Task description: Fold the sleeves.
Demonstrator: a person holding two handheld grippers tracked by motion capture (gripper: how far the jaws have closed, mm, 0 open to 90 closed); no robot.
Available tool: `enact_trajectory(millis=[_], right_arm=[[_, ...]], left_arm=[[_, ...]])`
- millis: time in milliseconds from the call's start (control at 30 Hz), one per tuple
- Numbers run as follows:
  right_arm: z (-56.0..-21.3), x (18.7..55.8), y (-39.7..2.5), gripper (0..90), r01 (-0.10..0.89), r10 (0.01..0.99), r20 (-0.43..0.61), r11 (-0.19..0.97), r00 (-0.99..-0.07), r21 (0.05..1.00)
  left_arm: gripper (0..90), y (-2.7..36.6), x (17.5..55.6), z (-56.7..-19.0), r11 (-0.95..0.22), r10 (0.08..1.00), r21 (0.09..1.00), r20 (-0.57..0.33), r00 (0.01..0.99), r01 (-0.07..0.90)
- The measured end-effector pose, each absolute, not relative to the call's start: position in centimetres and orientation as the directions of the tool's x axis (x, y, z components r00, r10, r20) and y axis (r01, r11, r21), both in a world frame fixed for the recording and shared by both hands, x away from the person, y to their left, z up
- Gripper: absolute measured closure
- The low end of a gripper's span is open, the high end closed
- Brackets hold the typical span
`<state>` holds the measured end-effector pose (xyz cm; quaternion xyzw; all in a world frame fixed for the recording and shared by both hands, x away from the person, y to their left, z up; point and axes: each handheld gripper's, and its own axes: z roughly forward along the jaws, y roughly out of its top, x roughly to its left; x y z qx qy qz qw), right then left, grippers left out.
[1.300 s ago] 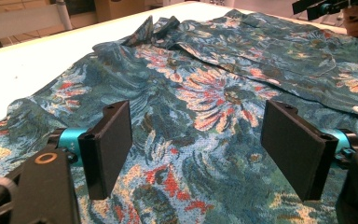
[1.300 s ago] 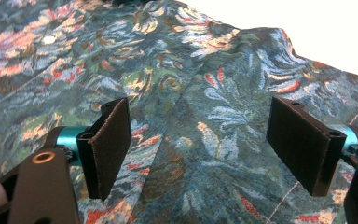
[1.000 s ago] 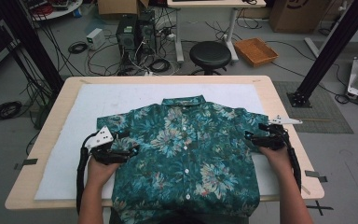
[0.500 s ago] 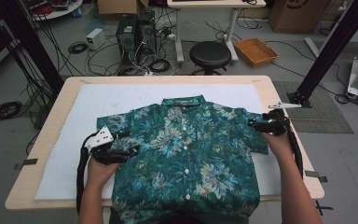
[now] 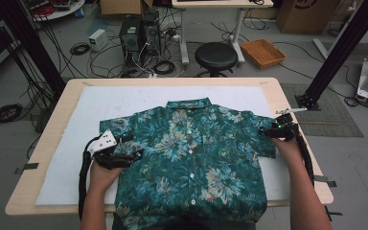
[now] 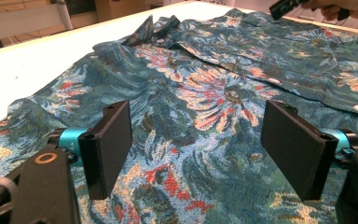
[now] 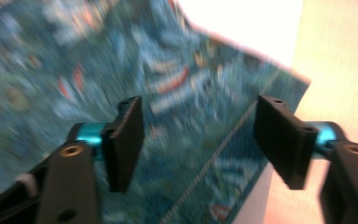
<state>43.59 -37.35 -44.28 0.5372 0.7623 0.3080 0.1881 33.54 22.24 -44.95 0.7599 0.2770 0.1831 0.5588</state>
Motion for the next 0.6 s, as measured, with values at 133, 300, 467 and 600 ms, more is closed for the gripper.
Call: enact_trajectory(millis=[133, 300, 467, 600], right_arm=[[-44.58, 43.22, -37.37, 40.0, 0.677, 0.936, 0.019, 0.24, -0.351, 0.696], [-44.81, 42.94, -37.82, 43.5, 0.661, 0.935, 0.031, 0.225, -0.352, 0.715], [-44.9, 42.7, -38.0, 47.7, 0.65, 0.936, 0.023, 0.226, -0.352, 0.725], [-44.89, 42.49, -38.14, 54.7, 0.647, 0.938, 0.015, 0.228, -0.347, 0.728]], left_arm=[[25.2, 22.25, 33.55, -44.95, -0.222, 0.626, 0.951, -0.032, 0.779, 0.217], [25.2, 22.22, 33.52, -44.95, -0.222, 0.628, 0.951, -0.031, 0.778, 0.217], [25.2, 22.22, 33.52, -44.95, -0.222, 0.628, 0.951, -0.03, 0.778, 0.217], [25.2, 22.22, 33.51, -44.94, -0.226, 0.63, 0.95, -0.028, 0.776, 0.217]])
